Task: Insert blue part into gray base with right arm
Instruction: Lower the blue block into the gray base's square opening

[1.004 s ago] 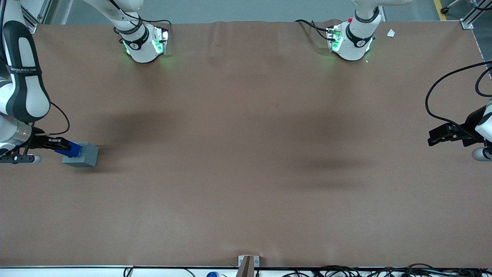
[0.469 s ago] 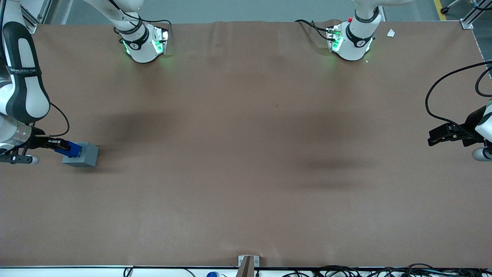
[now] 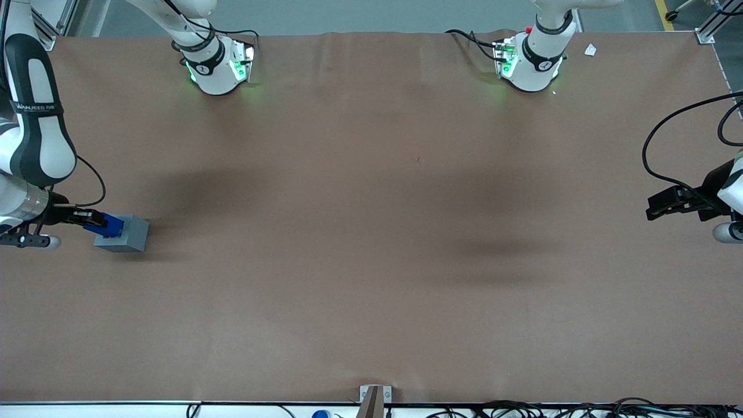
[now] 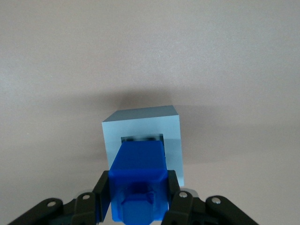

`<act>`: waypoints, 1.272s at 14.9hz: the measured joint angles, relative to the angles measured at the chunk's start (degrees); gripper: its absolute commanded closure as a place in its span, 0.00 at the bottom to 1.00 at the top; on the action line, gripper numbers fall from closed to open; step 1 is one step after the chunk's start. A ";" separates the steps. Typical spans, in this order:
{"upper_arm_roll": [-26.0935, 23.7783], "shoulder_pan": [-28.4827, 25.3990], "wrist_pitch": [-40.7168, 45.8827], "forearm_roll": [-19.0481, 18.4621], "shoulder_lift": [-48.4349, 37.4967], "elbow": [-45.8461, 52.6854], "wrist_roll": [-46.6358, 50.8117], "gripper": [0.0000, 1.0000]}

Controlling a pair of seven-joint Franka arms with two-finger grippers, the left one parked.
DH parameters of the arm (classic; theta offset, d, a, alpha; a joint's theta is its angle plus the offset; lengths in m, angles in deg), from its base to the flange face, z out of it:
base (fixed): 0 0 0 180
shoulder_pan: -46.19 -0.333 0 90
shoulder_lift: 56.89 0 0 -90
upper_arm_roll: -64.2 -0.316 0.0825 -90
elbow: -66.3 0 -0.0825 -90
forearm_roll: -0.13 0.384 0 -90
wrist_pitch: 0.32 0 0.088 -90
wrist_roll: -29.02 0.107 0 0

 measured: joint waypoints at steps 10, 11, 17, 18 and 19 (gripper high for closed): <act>-0.15 -0.03 -0.11 -1.15 0.48 0.00 -1.12 0.79; -0.21 -0.06 -0.11 -1.15 0.48 0.00 -1.12 0.78; -0.37 -0.09 -0.22 -1.15 0.50 0.00 -1.12 0.78; -0.37 -0.09 -0.23 -1.15 0.50 0.00 -1.12 0.78; -0.37 -0.09 -0.24 -1.15 0.52 0.00 -1.12 0.78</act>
